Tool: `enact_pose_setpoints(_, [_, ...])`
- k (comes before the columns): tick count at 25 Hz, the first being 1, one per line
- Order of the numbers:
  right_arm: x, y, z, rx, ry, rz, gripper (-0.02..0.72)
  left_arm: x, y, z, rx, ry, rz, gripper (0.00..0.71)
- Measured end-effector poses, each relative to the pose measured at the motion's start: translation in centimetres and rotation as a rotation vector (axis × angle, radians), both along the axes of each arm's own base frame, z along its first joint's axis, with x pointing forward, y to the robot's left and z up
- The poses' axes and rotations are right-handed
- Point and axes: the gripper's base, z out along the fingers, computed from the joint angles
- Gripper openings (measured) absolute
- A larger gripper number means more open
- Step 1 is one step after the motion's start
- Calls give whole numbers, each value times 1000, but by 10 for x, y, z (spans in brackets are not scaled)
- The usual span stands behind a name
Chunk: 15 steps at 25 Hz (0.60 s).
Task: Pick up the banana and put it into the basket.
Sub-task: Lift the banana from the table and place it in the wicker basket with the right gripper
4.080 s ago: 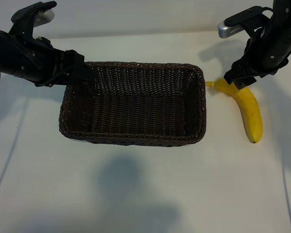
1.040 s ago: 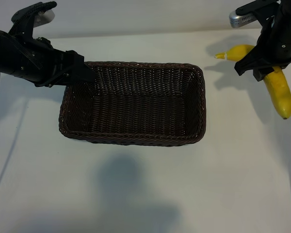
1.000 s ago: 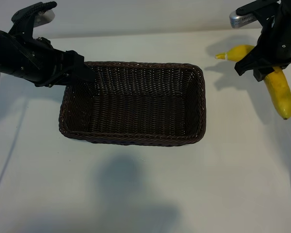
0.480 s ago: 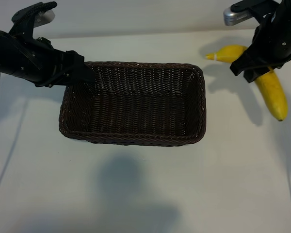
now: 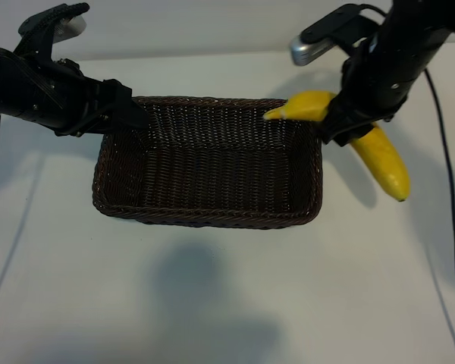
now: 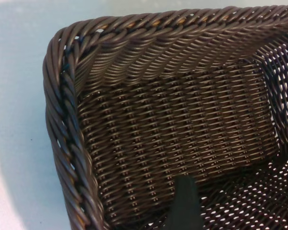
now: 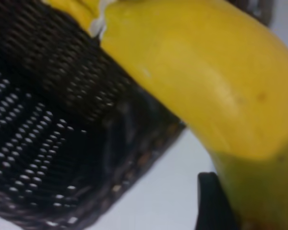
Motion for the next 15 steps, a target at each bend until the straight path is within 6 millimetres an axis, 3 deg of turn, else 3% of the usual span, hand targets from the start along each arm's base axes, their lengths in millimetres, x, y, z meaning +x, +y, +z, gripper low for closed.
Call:
enact_pose_setpoints(10, [-3,37,33,95,-91,56,411,0,0,0,-1,3,-1,593])
enact_pose_setpoints(15, [0,43,18,91,-47,55,411,-1,0,0,-2,6,-3,592])
